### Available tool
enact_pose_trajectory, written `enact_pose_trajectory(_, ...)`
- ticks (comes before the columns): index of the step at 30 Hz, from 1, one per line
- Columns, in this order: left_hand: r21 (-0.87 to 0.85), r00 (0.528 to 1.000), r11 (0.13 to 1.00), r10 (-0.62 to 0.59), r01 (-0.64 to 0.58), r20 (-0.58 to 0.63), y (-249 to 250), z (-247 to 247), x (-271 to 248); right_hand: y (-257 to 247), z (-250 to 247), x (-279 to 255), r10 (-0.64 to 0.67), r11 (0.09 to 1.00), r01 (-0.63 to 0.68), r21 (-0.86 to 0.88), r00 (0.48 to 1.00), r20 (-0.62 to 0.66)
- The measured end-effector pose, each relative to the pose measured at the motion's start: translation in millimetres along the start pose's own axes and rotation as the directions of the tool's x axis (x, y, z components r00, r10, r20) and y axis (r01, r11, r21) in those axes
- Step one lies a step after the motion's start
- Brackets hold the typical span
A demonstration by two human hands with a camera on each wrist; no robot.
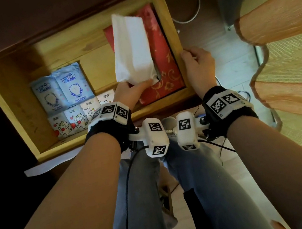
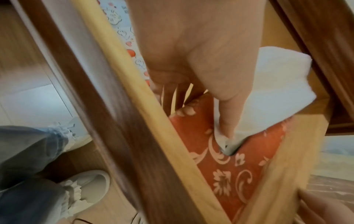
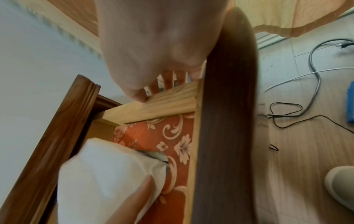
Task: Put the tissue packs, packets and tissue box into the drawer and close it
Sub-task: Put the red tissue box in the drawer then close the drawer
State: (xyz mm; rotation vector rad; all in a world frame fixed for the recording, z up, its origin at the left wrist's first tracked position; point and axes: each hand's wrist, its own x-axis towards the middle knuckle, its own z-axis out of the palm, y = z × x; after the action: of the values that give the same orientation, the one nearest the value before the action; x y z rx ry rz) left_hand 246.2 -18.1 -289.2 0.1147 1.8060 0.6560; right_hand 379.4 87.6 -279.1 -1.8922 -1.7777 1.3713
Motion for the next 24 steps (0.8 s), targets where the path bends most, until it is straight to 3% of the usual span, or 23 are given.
enact_pose_trajectory(4, 0.041, 0.991, 0.998, 0.044, -0.039, -0.123, 0, 7, 4, 2, 0, 2, -0.007, 1.0, 0.007, 0.024, 1.0, 0.007)
enact_pose_trajectory(10, 0.209, 0.973, 0.975, 0.112, -0.069, -0.202, 3, 12, 5, 2, 1, 1, -0.018, 1.0, 0.018, 0.0, 0.999, 0.043)
enact_pose_trajectory(17, 0.235, 0.979, 0.967, 0.139, -0.101, -0.152, -4, 11, 6, 3, 2, 2, 0.002, 1.0, -0.001, -0.014, 0.999, 0.05)
enact_pose_trajectory(21, 0.203, 0.99, 0.971, 0.136, -0.125, -0.041, -7, 8, -2, 3, 1, 0, -0.029, 0.996, 0.035, -0.08, 0.996, 0.085)
enact_pose_trajectory(24, 0.212, 0.994, 0.972, 0.108, -0.097, -0.036, -10, 5, -12, 4, 1, -7, -0.069, 0.992, 0.078, -0.096, 0.994, 0.089)
